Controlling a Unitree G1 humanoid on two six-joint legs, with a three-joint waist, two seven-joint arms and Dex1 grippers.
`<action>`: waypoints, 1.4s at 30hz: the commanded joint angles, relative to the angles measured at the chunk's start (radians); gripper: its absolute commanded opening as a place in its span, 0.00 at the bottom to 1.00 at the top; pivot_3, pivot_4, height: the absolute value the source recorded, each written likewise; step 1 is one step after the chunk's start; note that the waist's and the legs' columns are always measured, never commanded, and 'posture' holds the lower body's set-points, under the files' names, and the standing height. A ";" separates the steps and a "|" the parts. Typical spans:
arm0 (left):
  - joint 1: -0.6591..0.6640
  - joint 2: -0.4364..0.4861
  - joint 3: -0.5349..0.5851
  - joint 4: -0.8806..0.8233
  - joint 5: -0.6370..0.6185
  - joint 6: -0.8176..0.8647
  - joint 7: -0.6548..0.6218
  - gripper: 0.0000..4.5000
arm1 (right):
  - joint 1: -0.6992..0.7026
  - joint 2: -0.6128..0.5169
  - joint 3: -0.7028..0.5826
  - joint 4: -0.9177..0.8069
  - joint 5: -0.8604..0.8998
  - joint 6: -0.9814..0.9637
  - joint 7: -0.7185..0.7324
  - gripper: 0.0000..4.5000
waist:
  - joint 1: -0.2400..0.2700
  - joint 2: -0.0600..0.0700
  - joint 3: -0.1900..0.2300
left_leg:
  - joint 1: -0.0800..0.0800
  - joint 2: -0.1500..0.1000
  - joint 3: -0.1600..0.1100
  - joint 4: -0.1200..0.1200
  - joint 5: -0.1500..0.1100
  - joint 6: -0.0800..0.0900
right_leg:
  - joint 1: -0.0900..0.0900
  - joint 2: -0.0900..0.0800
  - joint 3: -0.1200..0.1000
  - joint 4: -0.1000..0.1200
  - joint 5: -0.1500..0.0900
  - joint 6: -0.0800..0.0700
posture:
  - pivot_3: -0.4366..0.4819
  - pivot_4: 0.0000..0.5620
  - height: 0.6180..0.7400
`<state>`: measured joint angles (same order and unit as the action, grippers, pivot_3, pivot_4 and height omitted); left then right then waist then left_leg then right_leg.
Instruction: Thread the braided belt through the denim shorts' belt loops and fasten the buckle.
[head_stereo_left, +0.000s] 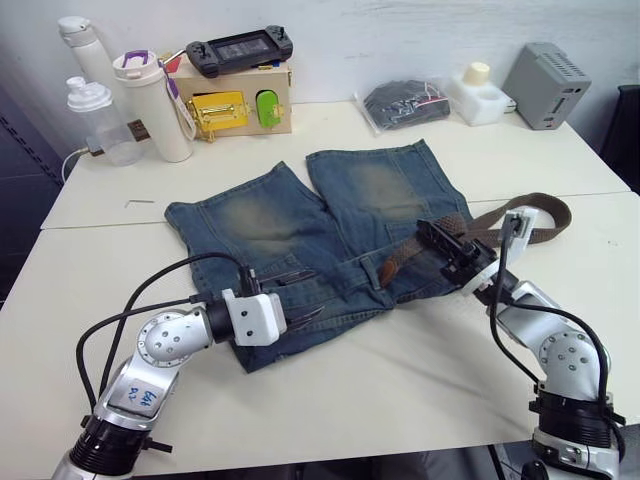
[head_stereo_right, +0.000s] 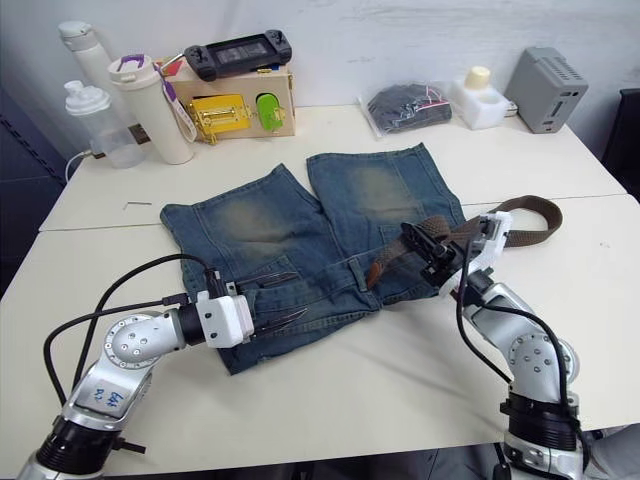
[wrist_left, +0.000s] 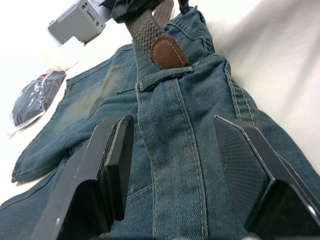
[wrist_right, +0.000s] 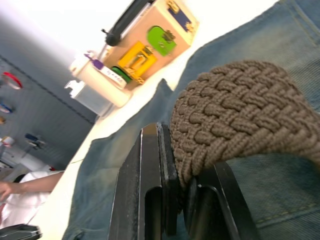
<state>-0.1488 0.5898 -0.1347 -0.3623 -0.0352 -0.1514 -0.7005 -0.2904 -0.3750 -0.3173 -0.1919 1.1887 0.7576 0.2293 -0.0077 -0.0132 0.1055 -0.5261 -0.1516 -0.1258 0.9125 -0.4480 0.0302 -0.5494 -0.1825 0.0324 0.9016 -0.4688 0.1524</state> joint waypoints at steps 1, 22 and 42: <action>-0.003 -0.004 0.012 -0.036 0.002 -0.006 0.008 0.63 | -0.004 0.005 -0.019 -0.002 -0.002 -0.007 0.010 0.00 | 0.000 0.000 0.000 | 0.000 0.000 0.000 0.000 0.000 0.000 | 0.000 0.000 0.000 0.000 0.000 0.000 | 0.48 0.27 0.22; -0.008 0.003 0.014 -0.042 0.002 -0.001 0.000 0.63 | -0.010 -0.020 -0.075 0.080 -0.125 -0.085 0.126 0.00 | 0.001 0.000 0.000 | 0.000 0.000 0.000 0.000 0.000 0.000 | 0.000 0.000 0.000 0.000 0.000 0.000 | 0.48 0.27 0.22; -0.011 0.016 0.024 -0.039 -0.003 0.000 -0.007 0.63 | 0.068 0.026 -0.005 -0.007 -0.148 -0.069 0.184 0.00 | -0.006 0.000 0.000 | 0.000 0.000 0.000 -0.001 0.000 0.000 | 0.000 0.000 0.000 0.000 0.000 0.000 | 0.48 0.27 0.22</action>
<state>-0.1498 0.6003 -0.1341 -0.3772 -0.0312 -0.1426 -0.7084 -0.2217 -0.3387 -0.3201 -0.1894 1.0364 0.6834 0.3897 -0.0140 -0.0131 0.1056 -0.5256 -0.1517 -0.1257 0.9117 -0.4480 0.0302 -0.5497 -0.1825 0.0325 0.9016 -0.4689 0.1524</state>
